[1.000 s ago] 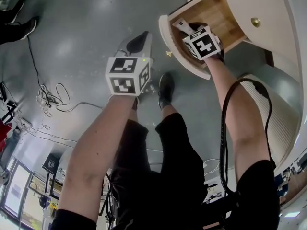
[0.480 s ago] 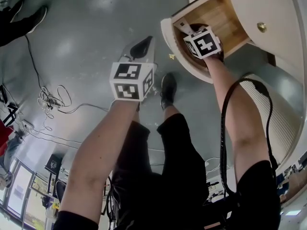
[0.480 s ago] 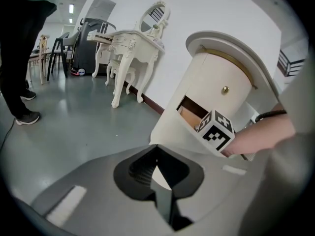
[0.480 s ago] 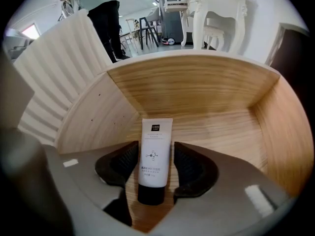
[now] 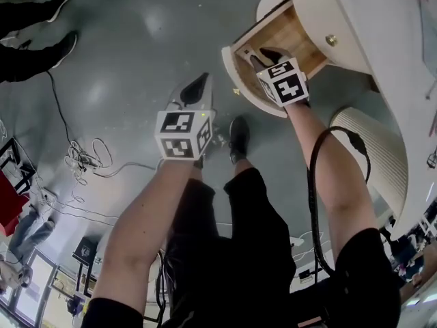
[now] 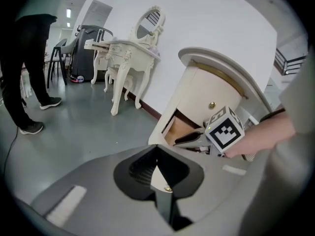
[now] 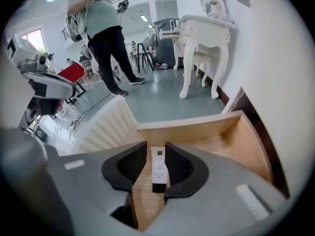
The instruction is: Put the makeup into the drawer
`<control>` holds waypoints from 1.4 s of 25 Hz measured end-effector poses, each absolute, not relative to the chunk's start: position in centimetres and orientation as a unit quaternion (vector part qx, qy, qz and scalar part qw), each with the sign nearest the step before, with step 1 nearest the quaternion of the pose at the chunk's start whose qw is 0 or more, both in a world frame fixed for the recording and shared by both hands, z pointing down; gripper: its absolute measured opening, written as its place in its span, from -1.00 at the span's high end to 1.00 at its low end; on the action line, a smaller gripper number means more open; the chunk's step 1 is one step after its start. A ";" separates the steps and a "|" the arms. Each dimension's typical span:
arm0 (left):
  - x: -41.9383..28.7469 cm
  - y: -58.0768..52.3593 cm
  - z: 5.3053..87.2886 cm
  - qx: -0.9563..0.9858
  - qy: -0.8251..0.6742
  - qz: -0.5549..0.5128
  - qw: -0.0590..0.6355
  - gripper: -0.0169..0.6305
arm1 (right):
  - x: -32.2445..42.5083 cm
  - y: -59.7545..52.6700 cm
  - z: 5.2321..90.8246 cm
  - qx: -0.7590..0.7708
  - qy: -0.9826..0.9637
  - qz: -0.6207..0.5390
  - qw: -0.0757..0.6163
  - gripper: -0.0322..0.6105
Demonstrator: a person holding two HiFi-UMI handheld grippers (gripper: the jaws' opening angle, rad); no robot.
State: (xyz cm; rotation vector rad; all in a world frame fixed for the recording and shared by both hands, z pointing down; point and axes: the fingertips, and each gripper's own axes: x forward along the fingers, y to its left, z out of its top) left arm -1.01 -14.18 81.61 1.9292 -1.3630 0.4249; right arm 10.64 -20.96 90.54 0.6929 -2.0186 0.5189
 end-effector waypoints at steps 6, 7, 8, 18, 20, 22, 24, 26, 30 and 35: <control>-1.8 -14.4 75.2 0.762 -0.527 0.167 0.338 0.95 | 8.9 -19.8 81.9 0.281 -0.836 0.229 0.411 0.65; -2.1 -14.3 74.3 0.763 -0.527 0.165 0.337 0.95 | 8.4 -19.5 80.6 0.285 -0.839 0.241 0.396 0.72; -2.3 -14.2 73.6 0.765 -0.526 0.163 0.335 0.95 | 7.9 -19.3 79.4 0.289 -0.842 0.256 0.378 0.76; -2.9 -14.3 61.8 0.799 -0.522 0.129 0.270 0.95 | 6.8 -18.2 64.3 0.307 -0.879 0.227 0.285 0.89; -2.6 -14.1 59.2 0.807 -0.519 0.119 0.257 0.95 | 6.8 -18.0 61.3 0.308 -0.886 0.214 0.273 0.89; -2.3 -13.6 56.7 0.812 -0.516 0.112 0.247 0.95 | 6.7 -17.6 58.1 0.311 -0.892 0.204 0.257 0.89; -2.0 -13.1 54.3 0.818 -0.513 0.107 0.237 0.95 | 6.7 -17.1 55.1 0.315 -0.897 0.196 0.239 0.89; -1.7 -12.8 52.0 0.822 -0.513 0.103 0.224 0.95 | 6.8 -16.8 52.4 0.320 -0.902 0.185 0.226 0.89; -1.3 -12.3 47.5 0.828 -0.515 0.089 0.205 0.95 | 7.4 -16.1 48.0 0.330 -0.904 0.175 0.208 0.89; -1.5 -11.4 41.7 0.838 -0.512 0.065 0.174 0.95 | 7.8 -14.7 42.5 0.343 -0.908 0.171 0.169 0.89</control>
